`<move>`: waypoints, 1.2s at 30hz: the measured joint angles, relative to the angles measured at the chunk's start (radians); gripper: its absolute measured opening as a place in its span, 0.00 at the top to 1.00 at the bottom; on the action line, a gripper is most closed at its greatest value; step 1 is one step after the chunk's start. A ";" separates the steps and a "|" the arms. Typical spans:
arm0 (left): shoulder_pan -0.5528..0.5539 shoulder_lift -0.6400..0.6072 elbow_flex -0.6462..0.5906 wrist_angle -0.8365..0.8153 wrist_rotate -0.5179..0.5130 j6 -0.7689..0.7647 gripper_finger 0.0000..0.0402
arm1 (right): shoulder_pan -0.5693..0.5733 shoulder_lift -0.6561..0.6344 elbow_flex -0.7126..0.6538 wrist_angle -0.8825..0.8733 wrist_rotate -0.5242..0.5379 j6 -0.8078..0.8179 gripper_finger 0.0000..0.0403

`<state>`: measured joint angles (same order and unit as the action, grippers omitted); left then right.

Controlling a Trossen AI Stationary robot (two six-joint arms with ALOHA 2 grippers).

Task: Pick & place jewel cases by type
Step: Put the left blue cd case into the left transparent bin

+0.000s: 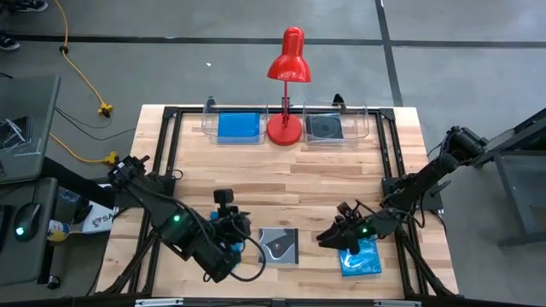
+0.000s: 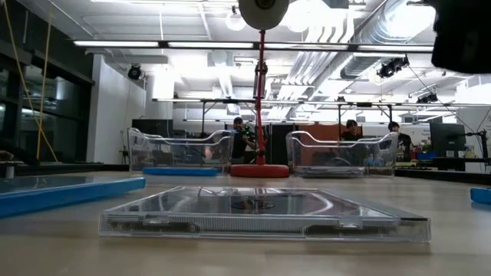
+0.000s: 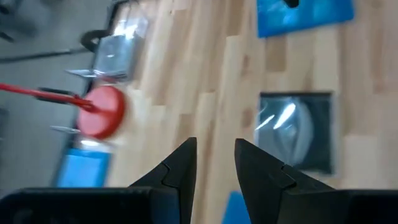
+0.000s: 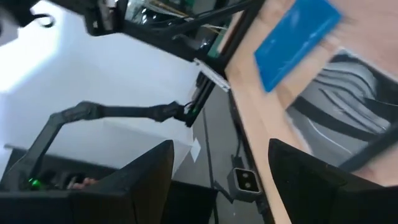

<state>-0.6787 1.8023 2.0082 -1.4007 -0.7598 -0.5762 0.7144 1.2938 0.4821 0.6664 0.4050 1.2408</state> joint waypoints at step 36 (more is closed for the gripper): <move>-0.095 -0.350 -0.876 0.695 -0.029 -0.827 0.74 | 0.152 0.000 0.034 -0.145 0.107 -0.049 0.39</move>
<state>-0.7741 1.4518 1.1319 -0.7056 -0.7885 -1.4031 0.8661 1.2938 0.5159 0.5215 0.5122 1.1914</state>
